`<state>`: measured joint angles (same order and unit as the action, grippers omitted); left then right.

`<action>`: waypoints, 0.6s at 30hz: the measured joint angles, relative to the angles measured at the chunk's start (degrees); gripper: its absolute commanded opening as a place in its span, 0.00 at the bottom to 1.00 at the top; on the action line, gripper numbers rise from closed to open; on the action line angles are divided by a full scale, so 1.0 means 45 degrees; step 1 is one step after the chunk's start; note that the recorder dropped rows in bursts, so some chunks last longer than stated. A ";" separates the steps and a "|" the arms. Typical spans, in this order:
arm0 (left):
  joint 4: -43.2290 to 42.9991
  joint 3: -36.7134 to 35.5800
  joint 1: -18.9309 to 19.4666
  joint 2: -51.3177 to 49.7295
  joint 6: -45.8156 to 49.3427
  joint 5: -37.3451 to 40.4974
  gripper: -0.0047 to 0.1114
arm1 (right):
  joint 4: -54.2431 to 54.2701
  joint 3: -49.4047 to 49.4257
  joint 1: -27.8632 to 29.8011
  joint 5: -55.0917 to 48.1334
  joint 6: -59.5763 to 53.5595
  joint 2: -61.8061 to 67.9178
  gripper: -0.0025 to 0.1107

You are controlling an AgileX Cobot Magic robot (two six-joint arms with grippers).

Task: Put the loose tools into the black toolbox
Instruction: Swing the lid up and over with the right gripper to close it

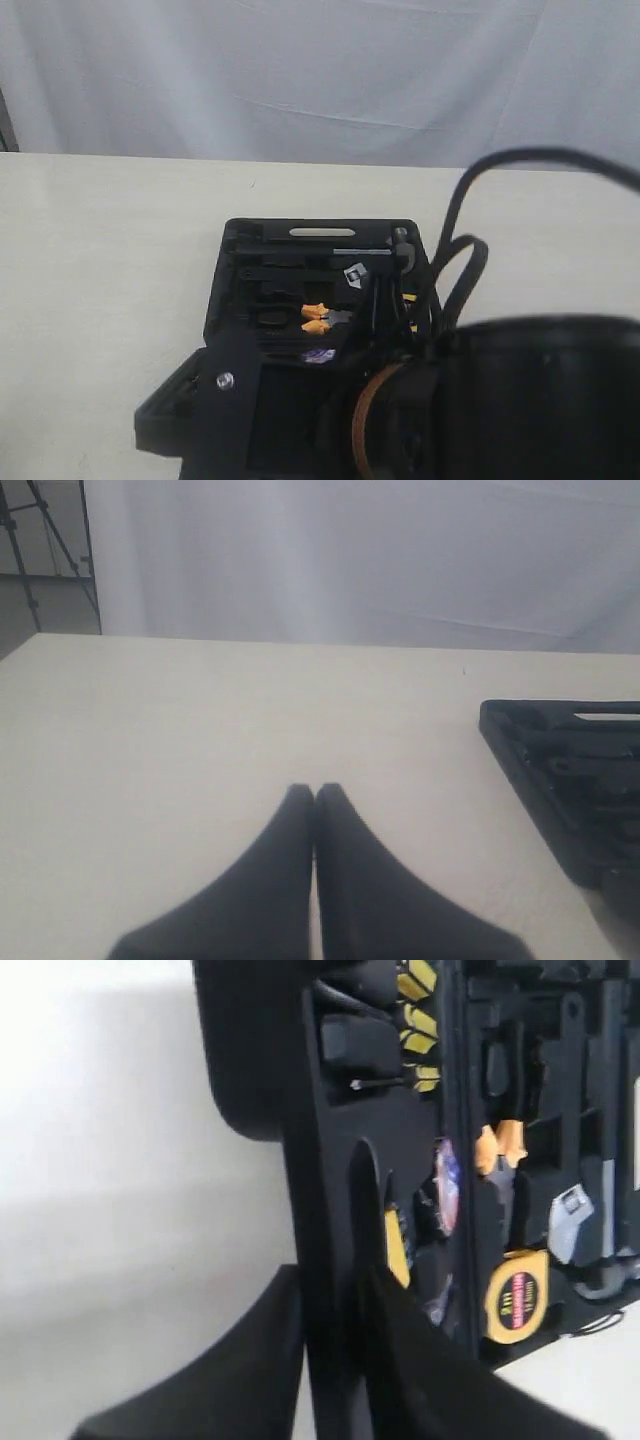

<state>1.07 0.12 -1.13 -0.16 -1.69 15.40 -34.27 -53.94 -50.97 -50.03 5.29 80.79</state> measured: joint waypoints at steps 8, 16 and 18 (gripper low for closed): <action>0.0000 0.0000 0.0000 0.0000 0.0000 0.0000 0.04 | 0.0485 -0.2322 0.0743 -0.0922 -0.1879 -0.0024 0.02; 0.0000 0.0000 0.0000 0.0000 0.0000 0.0000 0.04 | 0.1260 -0.4456 0.3176 -0.0633 -0.4261 0.1332 0.02; 0.0000 0.0000 0.0000 0.0000 0.0000 0.0000 0.04 | 0.1541 -0.4900 0.3949 -0.0083 -0.5026 0.1830 0.02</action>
<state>1.07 0.12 -1.13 -0.16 -1.69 15.40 -27.33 -75.99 -33.20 -50.40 -17.33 89.02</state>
